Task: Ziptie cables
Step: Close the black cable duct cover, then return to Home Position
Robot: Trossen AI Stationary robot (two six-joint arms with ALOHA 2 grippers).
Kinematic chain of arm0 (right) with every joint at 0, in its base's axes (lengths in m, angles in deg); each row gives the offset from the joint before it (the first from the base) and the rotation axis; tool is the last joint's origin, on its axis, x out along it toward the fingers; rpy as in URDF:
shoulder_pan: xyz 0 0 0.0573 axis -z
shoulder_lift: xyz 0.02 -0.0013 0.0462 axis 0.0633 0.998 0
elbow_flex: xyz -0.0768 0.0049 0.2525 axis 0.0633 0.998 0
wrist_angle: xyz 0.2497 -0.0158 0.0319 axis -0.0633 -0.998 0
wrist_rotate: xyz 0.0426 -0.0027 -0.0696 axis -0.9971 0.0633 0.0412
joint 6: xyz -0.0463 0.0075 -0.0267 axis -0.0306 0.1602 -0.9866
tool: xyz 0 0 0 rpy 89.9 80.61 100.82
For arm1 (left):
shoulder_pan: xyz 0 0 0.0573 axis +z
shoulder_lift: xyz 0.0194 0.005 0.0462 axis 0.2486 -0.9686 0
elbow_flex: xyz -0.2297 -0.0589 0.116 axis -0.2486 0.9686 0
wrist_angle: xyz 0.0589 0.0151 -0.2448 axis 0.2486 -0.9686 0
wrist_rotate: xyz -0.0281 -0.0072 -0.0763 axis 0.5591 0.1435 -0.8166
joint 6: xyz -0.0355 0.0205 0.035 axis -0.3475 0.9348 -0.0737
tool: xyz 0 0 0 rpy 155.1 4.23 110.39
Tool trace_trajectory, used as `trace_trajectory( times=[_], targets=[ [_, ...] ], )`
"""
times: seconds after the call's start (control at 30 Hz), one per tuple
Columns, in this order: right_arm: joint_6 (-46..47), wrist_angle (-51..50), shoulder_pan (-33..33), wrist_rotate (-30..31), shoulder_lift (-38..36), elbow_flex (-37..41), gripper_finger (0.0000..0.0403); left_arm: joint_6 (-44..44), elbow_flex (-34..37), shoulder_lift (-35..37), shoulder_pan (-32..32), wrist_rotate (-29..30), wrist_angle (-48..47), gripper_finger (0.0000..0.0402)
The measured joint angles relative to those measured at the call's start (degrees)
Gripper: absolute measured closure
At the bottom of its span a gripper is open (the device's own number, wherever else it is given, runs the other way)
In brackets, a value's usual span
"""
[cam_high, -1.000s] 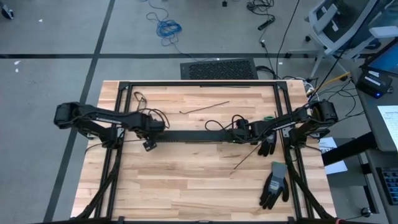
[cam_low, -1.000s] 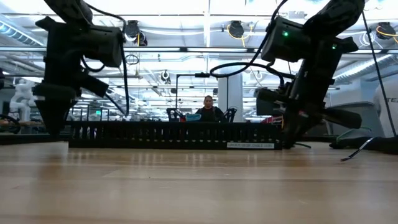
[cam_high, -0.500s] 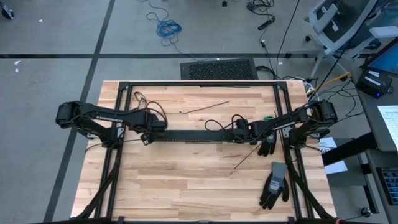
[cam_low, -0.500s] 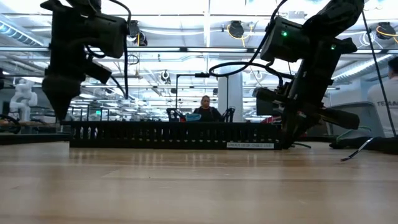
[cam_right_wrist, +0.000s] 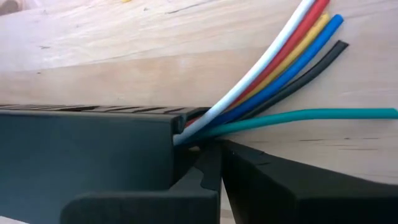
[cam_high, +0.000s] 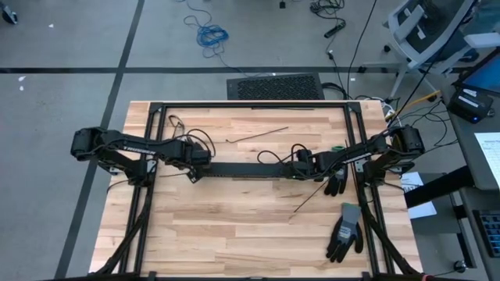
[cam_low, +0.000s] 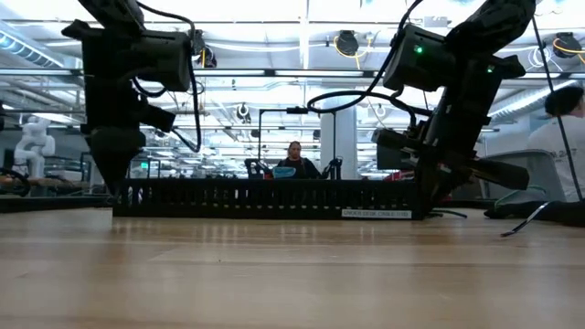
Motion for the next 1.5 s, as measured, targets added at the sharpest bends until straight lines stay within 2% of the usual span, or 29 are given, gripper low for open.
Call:
trace_trajectory(
  times=[0.4,0.67,0.9,0.97,1.07,1.2,1.37,1.43,1.5],
  targets=[
    [-1.1,-0.2,0.0,0.0,-0.2,0.0,0.0403,-3.6,-0.6,0.8,0.0,-1.4,-2.0,0.0061],
    [-3.4,-4.3,0.0,-1.0,-1.1,-0.2,0.0403,-3.3,-0.5,7.2,-0.1,-7.9,-3.7,0.0061],
    [-7.6,-6.3,0.1,-2.5,-1.3,-0.3,0.0403,-3.5,-0.5,12.8,0.0,-8.1,-2.7,0.0061],
    [-8.6,-7.6,-0.3,-3.1,-1.5,-0.3,0.0403,-3.4,-0.5,14.8,0.0,-11.0,1.9,0.0061],
    [-8.5,-12.0,-2.6,-1.5,-3.6,0.0,0.0403,-3.3,-0.5,20.2,-0.1,-16.0,15.1,0.0061],
    [-11.7,-12.1,-5.4,6.9,-10.6,-2.2,0.0403,-0.9,-0.5,27.4,0.0,-16.7,33.1,0.0061],
    [-31.3,-8.7,-8.0,17.9,-20.3,-8.0,0.0403,6.6,-0.5,32.7,1.5,-13.4,46.6,0.0061],
    [-41.7,-9.1,-8.2,18.1,-23.6,-10.4,0.0403,7.1,-0.5,34.2,2.3,-12.4,49.5,0.0061],
    [-49.5,-10.3,-8.3,15.3,-26.5,-12.9,0.0403,7.4,-0.5,35.8,2.5,-12.5,50.8,0.0061]
  ],
)
